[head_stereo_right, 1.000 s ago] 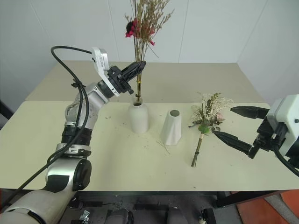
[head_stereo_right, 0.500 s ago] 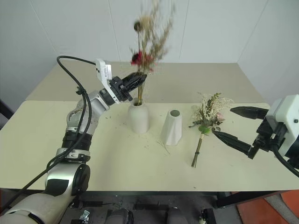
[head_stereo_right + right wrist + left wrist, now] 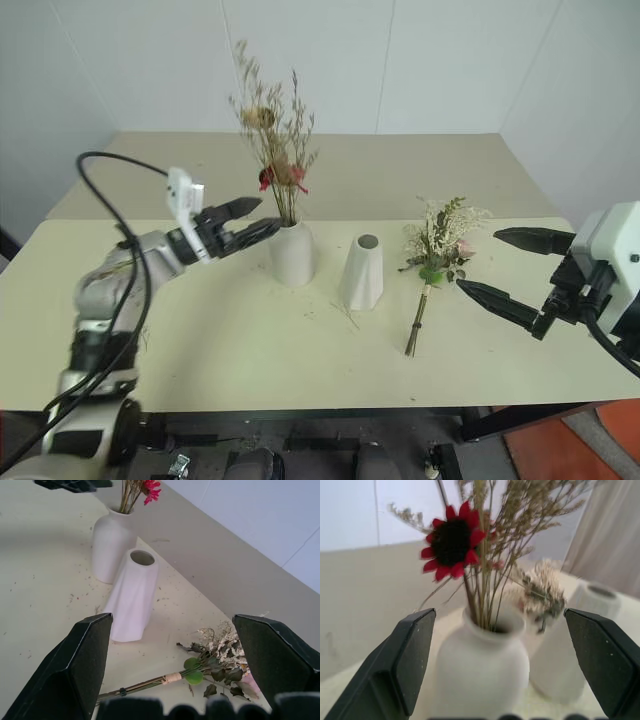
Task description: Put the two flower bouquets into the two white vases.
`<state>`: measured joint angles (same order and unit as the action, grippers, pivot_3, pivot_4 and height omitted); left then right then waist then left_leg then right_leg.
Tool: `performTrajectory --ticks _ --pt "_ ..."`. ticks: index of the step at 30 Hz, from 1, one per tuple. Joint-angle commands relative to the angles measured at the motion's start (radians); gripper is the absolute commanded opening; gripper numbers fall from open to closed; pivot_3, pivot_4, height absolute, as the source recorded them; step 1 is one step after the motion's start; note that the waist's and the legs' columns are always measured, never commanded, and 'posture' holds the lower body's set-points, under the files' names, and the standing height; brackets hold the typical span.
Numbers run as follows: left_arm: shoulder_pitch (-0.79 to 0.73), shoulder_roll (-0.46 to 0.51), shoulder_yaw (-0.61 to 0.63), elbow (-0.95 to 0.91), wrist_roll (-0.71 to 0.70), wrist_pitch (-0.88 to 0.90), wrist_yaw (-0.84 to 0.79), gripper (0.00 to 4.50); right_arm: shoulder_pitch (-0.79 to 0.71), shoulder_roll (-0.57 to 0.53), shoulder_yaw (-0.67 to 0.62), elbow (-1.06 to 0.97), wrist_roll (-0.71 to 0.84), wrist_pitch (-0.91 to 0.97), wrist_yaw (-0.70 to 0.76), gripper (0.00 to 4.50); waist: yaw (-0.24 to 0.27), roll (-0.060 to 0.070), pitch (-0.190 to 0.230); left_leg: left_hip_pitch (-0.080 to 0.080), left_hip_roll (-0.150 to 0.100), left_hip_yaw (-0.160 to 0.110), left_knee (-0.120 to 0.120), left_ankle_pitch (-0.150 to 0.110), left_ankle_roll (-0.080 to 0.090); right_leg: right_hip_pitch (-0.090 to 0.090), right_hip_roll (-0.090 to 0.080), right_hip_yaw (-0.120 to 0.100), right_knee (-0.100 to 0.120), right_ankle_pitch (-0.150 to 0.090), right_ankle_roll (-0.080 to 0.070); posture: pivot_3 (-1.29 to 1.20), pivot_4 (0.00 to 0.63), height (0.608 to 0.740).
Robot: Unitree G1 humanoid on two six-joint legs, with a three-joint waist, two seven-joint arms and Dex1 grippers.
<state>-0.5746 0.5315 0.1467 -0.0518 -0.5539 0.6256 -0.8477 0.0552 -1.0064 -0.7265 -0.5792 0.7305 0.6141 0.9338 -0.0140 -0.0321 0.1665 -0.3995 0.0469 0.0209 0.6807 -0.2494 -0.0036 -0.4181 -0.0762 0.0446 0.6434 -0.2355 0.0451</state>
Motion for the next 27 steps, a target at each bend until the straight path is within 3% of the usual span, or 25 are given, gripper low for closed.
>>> performTrajectory --ticks 1,6,8,14,18,21,27 --pt "0.040 0.089 0.066 -0.144 -0.063 0.010 -0.058 4.48 0.011 -0.013 -0.021 -0.015 0.018 0.026 0.000 4.50 0.006 0.000 0.000 0.000 0.000 0.000 0.000 0.000 0.000 0.000 0.000 0.000 0.000 0.000 0.000 0.00 0.150 0.740" --pt "0.082 0.224 0.123 -0.205 -0.141 -0.008 -0.203 4.48 0.015 -0.051 0.031 -0.010 0.033 0.144 -0.035 4.50 0.010 0.000 0.000 0.000 0.000 0.000 0.000 0.000 0.000 0.000 0.000 -0.001 -0.001 0.000 0.000 0.00 0.150 0.740" --pt "0.084 0.263 0.127 -0.215 -0.161 -0.023 -0.260 4.48 -0.029 -0.067 0.075 -0.008 0.090 0.263 -0.111 4.50 0.008 0.000 0.000 0.000 0.000 0.000 0.000 0.000 0.000 0.000 0.000 -0.001 -0.001 0.000 0.000 0.00 0.150 0.740" --pt "0.046 0.319 0.108 -0.217 -0.217 -0.034 -0.378 4.48 -0.320 -0.045 0.265 0.091 0.332 0.678 -0.374 4.50 -0.004 0.000 0.000 0.001 0.001 0.001 0.000 0.000 0.000 0.000 0.001 0.000 -0.001 0.000 -0.002 0.00 0.150 0.740" --pt "0.015 0.322 0.091 -0.211 -0.223 -0.040 -0.412 4.48 -0.556 0.067 0.401 0.225 0.291 0.952 -0.570 4.50 -0.005 0.000 0.000 -0.001 0.001 0.001 -0.001 0.000 0.000 -0.001 0.001 0.000 -0.001 0.000 -0.002 0.00 0.150 0.740" --pt "0.001 0.321 0.076 -0.202 -0.213 -0.051 -0.433 4.48 -0.657 0.093 0.506 0.403 0.320 1.000 -0.707 4.50 -0.001 0.000 0.000 -0.002 0.001 0.001 -0.001 0.000 0.000 -0.002 0.001 0.000 -0.001 0.000 -0.002 0.00 0.150 0.740" --pt "-0.004 0.317 0.062 -0.186 -0.197 -0.072 -0.448 4.48 -0.798 0.141 0.598 0.666 0.400 1.000 -0.918 4.50 -0.001 0.000 0.000 -0.006 0.001 0.001 -0.001 0.000 0.000 -0.005 0.000 -0.001 -0.003 0.000 -0.001 0.00 0.150 0.740"
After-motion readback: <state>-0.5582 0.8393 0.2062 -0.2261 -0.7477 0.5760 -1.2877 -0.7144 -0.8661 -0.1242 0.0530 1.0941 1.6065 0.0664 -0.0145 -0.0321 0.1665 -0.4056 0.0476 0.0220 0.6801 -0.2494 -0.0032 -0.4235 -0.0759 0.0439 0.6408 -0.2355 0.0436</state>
